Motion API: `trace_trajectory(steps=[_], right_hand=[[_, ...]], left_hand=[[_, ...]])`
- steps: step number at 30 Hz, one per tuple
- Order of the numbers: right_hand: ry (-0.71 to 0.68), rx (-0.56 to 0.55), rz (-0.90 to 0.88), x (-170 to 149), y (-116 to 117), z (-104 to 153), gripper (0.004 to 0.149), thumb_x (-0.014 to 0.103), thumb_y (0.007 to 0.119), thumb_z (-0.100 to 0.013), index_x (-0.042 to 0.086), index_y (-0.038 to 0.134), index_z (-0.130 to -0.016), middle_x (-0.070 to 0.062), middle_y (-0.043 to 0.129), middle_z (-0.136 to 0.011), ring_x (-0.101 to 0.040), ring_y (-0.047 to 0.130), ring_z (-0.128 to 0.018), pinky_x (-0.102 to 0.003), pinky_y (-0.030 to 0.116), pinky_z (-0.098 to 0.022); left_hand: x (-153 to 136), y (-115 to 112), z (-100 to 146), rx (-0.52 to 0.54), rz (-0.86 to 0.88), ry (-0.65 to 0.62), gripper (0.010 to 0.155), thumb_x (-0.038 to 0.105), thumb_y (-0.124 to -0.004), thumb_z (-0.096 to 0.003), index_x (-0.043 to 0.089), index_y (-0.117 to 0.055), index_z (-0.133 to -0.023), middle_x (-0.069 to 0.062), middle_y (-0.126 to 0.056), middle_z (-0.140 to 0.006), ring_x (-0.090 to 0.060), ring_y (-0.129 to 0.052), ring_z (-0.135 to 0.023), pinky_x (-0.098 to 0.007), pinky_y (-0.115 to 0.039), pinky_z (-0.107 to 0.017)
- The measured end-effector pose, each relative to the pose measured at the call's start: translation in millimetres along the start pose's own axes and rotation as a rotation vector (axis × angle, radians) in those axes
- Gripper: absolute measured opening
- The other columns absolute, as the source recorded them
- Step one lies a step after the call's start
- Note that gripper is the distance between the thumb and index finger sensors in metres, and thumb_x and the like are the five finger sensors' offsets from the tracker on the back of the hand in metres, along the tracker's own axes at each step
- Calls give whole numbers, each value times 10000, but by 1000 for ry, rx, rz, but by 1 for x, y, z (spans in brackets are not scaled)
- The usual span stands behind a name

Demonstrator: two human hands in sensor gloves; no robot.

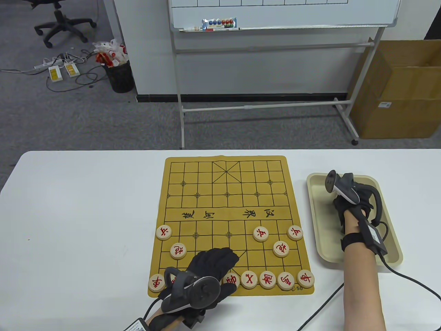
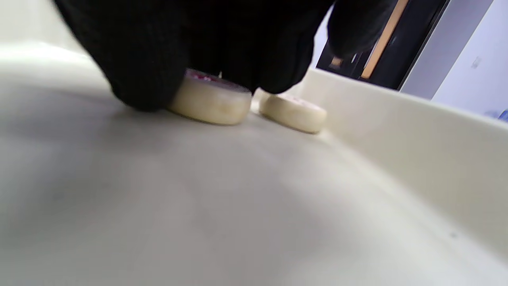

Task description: Set up Chinese chess pieces

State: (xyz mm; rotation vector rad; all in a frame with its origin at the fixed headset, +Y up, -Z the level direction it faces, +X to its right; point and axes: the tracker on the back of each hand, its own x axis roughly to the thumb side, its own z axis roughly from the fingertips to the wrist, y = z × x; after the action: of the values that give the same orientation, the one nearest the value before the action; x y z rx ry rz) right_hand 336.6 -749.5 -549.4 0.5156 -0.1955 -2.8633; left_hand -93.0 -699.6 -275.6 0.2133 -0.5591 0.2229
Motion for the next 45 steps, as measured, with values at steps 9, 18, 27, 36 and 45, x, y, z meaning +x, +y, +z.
trace_trajectory(steps=[9,18,27,36,45], right_hand=[[-30,-100,-15,-5,-12,17,770,483,879,-380,170,659,-1049,-91,787,-1026,-325,794,-893,-672,468,-774],[-251,-367,-219,-13,-93,97,737,472,875,-400,171,657,-1036,-118,746,-1018,-307,966,-802,-645,624,-731],[-738,-238,-615,26,-113,244,684,463,870,-416,177,721,-1020,-160,725,-1020,-332,910,-799,-616,638,-724],[-984,112,-916,74,-61,319,780,477,869,-418,80,626,-1043,-183,772,-990,-321,955,-766,-590,688,-692],[-969,273,-1048,78,-42,327,834,472,877,-417,39,577,-1063,-196,789,-971,-333,969,-743,-585,699,-678]], left_hand=[[0,2,0,11,7,-7,779,588,-734,-348,312,-516,-1043,25,-630,-1128,-234,-742,-1038,-537,-671,-761],[2,6,1,55,-4,-17,779,585,-736,-348,311,-514,-1043,25,-629,-1128,-235,-742,-1037,-537,-672,-760],[20,11,8,129,2,-69,816,580,-744,-348,306,-460,-1063,18,-609,-1134,-237,-729,-1041,-536,-671,-760],[40,8,14,178,-72,-146,909,564,-805,-321,317,-381,-1086,18,-604,-1123,-217,-745,-1002,-528,-668,-761],[47,4,15,260,-75,-189,545,526,-820,-323,459,-736,-857,70,-731,-1005,-159,-827,-881,-493,-706,-738]])
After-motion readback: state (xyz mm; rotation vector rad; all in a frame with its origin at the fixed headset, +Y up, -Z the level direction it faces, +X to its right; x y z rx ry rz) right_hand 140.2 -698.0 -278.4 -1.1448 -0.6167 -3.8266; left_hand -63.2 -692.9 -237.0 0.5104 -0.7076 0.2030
